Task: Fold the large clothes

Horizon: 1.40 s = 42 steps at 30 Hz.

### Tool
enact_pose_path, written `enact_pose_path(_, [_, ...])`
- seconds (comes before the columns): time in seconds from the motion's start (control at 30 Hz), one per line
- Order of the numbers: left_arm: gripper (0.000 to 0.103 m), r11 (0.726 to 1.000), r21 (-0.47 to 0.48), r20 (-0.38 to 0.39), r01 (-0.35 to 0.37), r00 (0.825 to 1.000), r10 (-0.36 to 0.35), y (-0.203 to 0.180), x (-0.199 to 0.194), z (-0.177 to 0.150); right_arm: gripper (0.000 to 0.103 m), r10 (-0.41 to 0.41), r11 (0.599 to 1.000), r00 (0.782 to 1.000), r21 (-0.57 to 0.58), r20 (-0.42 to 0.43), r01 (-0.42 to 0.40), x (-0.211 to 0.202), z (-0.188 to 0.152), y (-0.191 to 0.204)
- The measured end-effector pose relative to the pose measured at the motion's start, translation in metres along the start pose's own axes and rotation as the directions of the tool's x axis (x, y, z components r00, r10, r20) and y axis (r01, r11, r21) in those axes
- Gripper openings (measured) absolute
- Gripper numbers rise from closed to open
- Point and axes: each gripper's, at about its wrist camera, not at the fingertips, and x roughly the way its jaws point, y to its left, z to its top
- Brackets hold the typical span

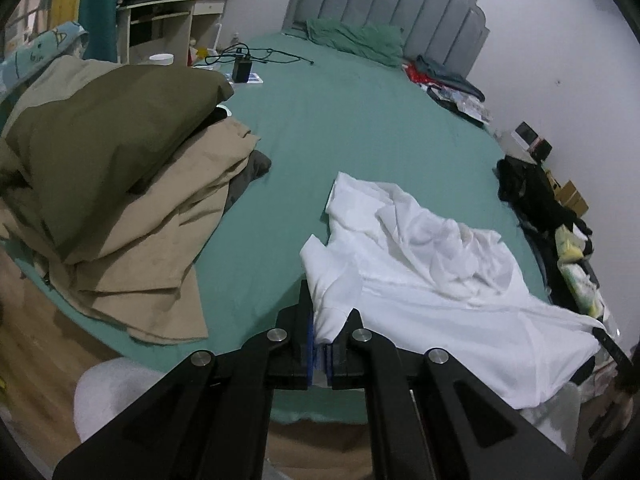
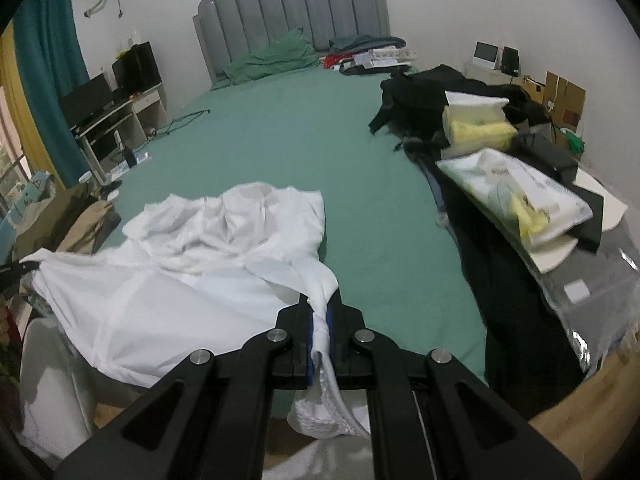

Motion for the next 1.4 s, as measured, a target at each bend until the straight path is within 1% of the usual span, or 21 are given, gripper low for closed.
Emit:
enact_pose_path(0.27, [0.005, 0.999, -0.05, 0.01, 0.016, 1.0, -0.015, 0.0, 0.025, 0.024, 0.005, -0.009, 1.0, 1.0, 0.021, 0.026, 0.009, 0.026, 0.034, -0.009])
enact_pose_path(0.5, [0.005, 0.997, -0.076, 0.005, 0.006, 1.0, -0.006, -0.008, 0.071, 0.056, 0.005, -0.003, 0.999, 1.0, 0.053, 0.029, 0.001, 0.072, 0.067, -0.017])
enact_pose_path(0.7, [0.005, 0.994, -0.108, -0.028, -0.024, 0.999, 0.021, -0.017, 0.125, 0.085, 0.005, 0.026, 0.994, 0.999, 0.108, -0.027, -0.023, 0.131, 0.088, -0.031])
enact_pose_path(0.83, [0.005, 0.991, -0.122, -0.05, -0.055, 0.998, 0.05, -0.02, 0.161, 0.102, 0.005, 0.029, 0.993, 0.998, 0.115, -0.058, -0.022, 0.166, 0.1, -0.037])
enact_pose_path(0.9, [0.005, 0.986, -0.139, -0.063, -0.089, 0.995, 0.08, -0.02, 0.18, 0.108, 0.005, 0.027, 0.994, 0.997, 0.108, -0.077, -0.019, 0.185, 0.105, -0.039])
enact_pose_path(0.97, [0.005, 0.981, -0.163, -0.082, -0.106, 0.992, 0.094, -0.019, 0.198, 0.113, 0.005, 0.025, 0.994, 0.995, 0.105, -0.097, -0.015, 0.202, 0.11, -0.042])
enact_pose_path(1.1, [0.005, 0.966, -0.219, -0.117, -0.136, 0.987, 0.113, -0.014, 0.233, 0.124, 0.006, 0.05, 0.989, 0.989, 0.148, -0.141, -0.029, 0.243, 0.118, -0.052])
enact_pose_path(1.2, [0.005, 0.955, -0.258, -0.144, -0.147, 0.983, 0.113, -0.006, 0.255, 0.131, 0.009, 0.048, 0.987, 0.987, 0.158, -0.155, -0.023, 0.263, 0.12, -0.055])
enact_pose_path(1.23, [0.005, 0.952, -0.266, -0.16, -0.151, 0.981, 0.11, -0.004, 0.262, 0.134, 0.013, 0.044, 0.988, 0.986, 0.154, -0.161, -0.019, 0.267, 0.12, -0.054])
enact_pose_path(1.27, [0.012, 0.95, -0.272, -0.174, -0.15, 0.979, 0.105, -0.003, 0.267, 0.135, 0.019, 0.038, 0.989, 0.985, 0.148, -0.167, -0.013, 0.271, 0.119, -0.054])
enact_pose_path(1.3, [0.023, 0.949, -0.278, -0.177, -0.149, 0.979, 0.102, -0.002, 0.268, 0.135, 0.023, 0.022, 0.99, 0.985, 0.141, -0.17, 0.002, 0.271, 0.118, -0.054])
enact_pose_path(1.33, [0.03, 0.945, -0.287, -0.174, -0.154, 0.979, 0.106, 0.0, 0.267, 0.136, 0.03, 0.007, 0.99, 0.986, 0.137, -0.164, 0.016, 0.27, 0.119, -0.055])
enact_pose_path(1.37, [0.041, 0.942, -0.294, -0.167, -0.159, 0.979, 0.113, 0.002, 0.264, 0.136, 0.039, -0.018, 0.991, 0.988, 0.13, -0.15, 0.038, 0.265, 0.119, -0.056])
enact_pose_path(1.4, [0.046, 0.94, -0.3, -0.156, -0.163, 0.98, 0.12, 0.004, 0.259, 0.135, 0.043, -0.059, 0.99, 0.99, 0.119, -0.131, 0.075, 0.258, 0.121, -0.058])
